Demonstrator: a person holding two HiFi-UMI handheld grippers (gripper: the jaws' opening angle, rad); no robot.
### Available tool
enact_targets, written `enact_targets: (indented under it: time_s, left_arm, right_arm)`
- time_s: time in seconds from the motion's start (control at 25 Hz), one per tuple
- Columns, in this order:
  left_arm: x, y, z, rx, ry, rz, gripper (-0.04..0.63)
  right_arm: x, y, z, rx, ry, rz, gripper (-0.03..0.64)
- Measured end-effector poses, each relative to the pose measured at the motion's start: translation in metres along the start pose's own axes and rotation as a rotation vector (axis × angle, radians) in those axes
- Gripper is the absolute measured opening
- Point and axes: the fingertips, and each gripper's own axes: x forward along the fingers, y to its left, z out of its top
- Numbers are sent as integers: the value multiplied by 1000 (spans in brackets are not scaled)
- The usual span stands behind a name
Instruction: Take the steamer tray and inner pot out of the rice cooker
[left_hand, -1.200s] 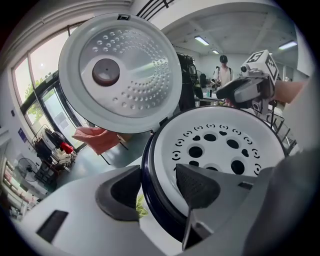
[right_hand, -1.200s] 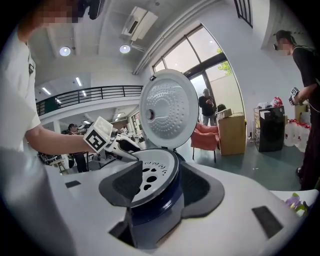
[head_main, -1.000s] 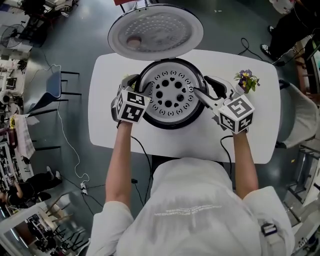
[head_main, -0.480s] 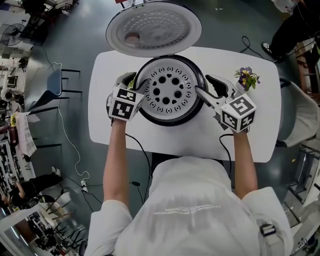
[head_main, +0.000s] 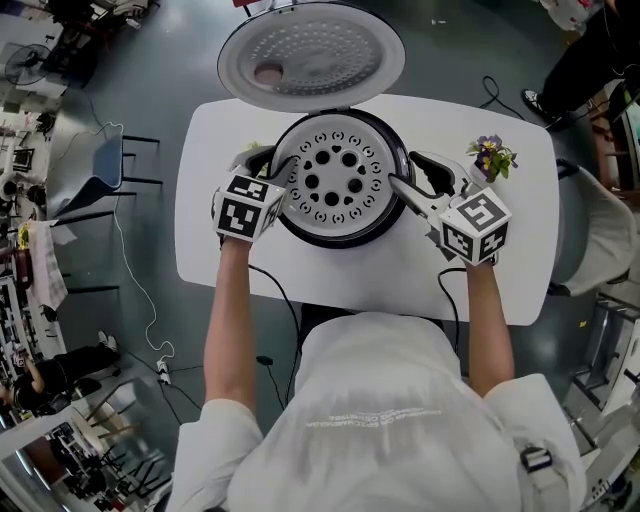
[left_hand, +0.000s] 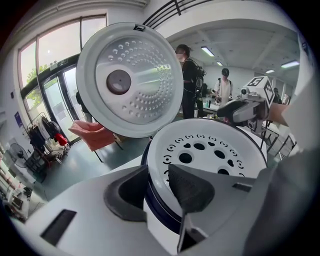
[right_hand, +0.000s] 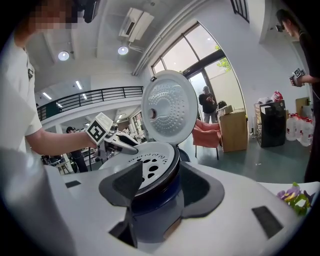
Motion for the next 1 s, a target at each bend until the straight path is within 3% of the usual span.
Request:
enact_targets:
  time_s: [0.16,0.48,0.64,1.0]
  left_arm:
    - [-6,-3,8,-46,-58,1,114]
    - [-1,-14,20,-231,-204,-28,74]
    - [-4,-15,29,-350,-305,-81,53]
    - [-10,-19,41,-401,-403,-191,48]
  right_arm:
    - [-3,1,3,-11,-1,2,230]
    - [-14,-7,-10,-20,-11,-21,229]
    - [-20,-2,-7,-43,-31,-50,229]
    - [-32,12,-3,-58,-52,-139,227]
